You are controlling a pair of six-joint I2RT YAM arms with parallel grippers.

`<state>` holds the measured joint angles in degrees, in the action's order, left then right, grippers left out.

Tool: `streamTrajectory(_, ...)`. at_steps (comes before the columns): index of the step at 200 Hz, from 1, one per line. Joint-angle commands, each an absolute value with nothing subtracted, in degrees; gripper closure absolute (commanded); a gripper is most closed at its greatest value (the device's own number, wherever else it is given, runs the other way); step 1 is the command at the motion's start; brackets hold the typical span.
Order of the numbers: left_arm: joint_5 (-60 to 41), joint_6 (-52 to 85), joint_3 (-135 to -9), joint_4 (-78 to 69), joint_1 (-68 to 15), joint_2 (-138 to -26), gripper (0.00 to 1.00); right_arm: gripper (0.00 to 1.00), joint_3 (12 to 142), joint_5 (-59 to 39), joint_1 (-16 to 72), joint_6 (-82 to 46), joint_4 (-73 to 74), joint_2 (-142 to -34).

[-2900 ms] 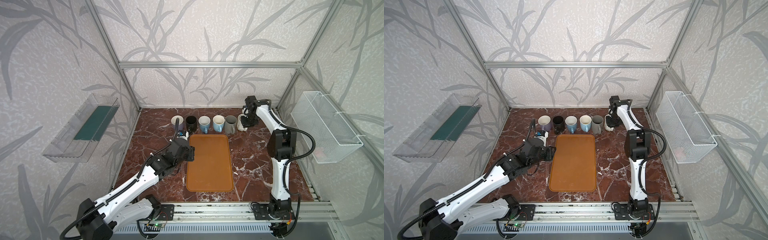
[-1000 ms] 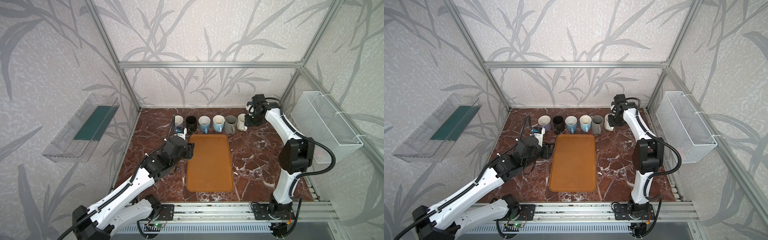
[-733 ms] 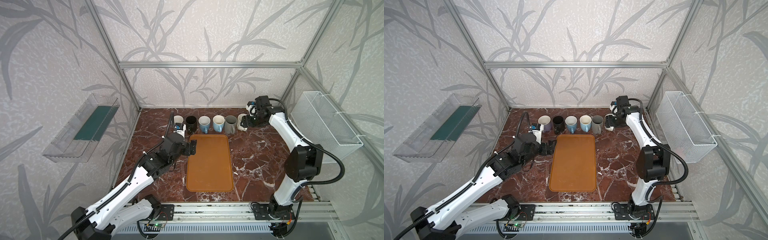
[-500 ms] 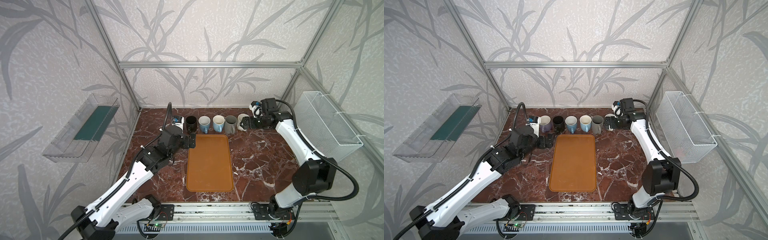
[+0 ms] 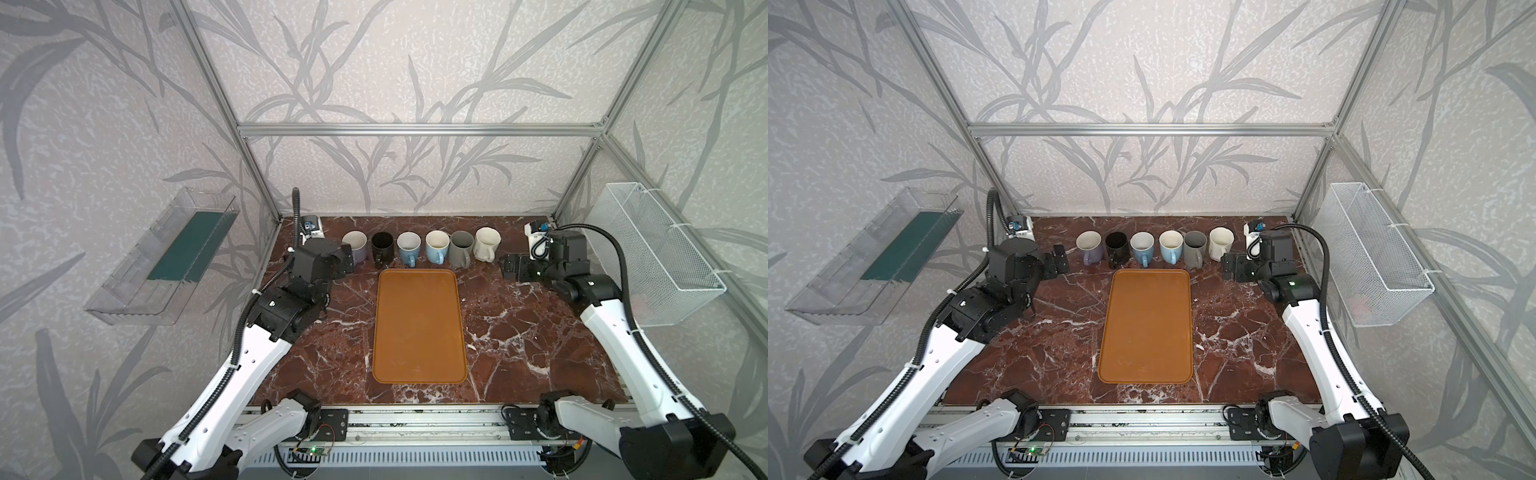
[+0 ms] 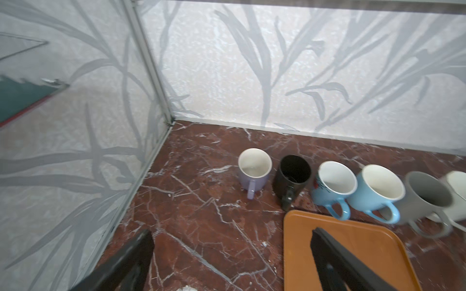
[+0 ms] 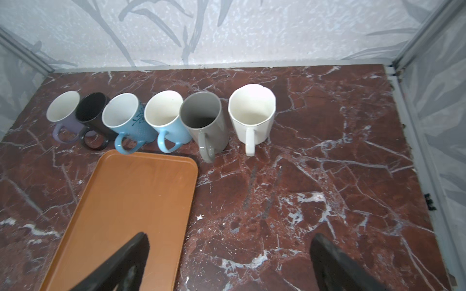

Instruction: Turn the mug right side up

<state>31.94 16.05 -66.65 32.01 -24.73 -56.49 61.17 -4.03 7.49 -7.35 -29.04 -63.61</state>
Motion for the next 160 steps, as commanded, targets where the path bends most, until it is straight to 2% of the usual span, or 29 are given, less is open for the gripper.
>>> streamTrajectory(1, 36.41, 12.55, -60.58, 24.72, -20.77, -56.65, 0.01, 0.01, 57.43, 2.76, 7.21, -7.98, -22.63, -62.33)
streamTrajectory(34, 38.02, 11.77, -52.44, 14.82, -14.68, -59.64, 0.01, 0.01, 50.64, 8.67, 7.16, -8.11, -15.64, -60.2)
streamTrajectory(69, 37.37, 4.61, -36.29, -10.79, -12.87, -59.53, 0.01, 0.01, 44.43, 12.51, 6.94, -6.86, -7.98, -60.23)
streamTrajectory(98, 33.02, 4.2, -28.25, -22.64, -10.03, -61.76, 0.01, 0.01, 42.12, 14.77, 6.86, -6.81, -4.13, -63.24)
streamTrajectory(121, 34.4, 3.17, -24.14, -29.71, -8.44, -65.08, 0.01, 0.01, 40.43, 15.47, 6.86, -5.8, -1.22, -63.81)
streamTrajectory(160, 33.94, 0.27, -16.21, -53.18, -6.99, -73.54, 0.01, 0.01, 35.61, 11.95, 6.35, -3.29, 7.79, -63.66)
